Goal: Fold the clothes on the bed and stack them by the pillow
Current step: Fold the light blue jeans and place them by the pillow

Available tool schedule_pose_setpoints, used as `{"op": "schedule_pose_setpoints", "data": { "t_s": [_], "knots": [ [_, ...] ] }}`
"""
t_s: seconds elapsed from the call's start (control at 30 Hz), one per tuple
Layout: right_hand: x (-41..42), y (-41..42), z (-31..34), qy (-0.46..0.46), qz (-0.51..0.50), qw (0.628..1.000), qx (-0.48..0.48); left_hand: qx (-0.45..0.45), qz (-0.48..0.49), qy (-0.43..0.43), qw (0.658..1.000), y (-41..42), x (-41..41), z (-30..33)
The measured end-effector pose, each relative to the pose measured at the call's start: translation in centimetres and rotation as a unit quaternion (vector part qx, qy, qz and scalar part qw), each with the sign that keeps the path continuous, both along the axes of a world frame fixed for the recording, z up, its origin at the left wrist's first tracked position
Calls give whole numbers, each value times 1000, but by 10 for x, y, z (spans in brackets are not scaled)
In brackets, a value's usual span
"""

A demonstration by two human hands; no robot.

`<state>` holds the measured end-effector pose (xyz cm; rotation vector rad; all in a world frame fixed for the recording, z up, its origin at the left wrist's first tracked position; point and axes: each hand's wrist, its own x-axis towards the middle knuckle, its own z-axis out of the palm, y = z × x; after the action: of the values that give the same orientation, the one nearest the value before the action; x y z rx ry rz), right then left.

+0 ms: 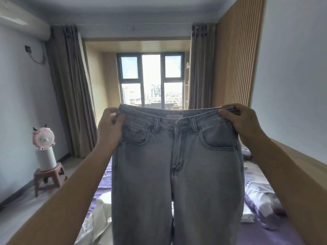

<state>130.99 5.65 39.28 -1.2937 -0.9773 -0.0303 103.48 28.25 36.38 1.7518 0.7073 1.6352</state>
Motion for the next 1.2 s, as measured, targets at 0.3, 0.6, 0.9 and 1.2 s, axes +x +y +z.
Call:
{"op": "schedule_pose_setpoints", "data": {
  "t_s": [0.3,0.6,0.9,1.2],
  "knots": [
    [32,-32,-9,-117,-62,989,-70,18,-1,60,998,-35,35,-12],
    [95,-19,-10,-272,-136,943,-135,36,74,101,991,-39,98,4],
    [166,11,39,-132,-140,974,-116,24,156,89,983,-45,191,54],
    [138,35,57,5,236,967,-94,9,4,-7,1000,-97,281,54]
  ]
}}
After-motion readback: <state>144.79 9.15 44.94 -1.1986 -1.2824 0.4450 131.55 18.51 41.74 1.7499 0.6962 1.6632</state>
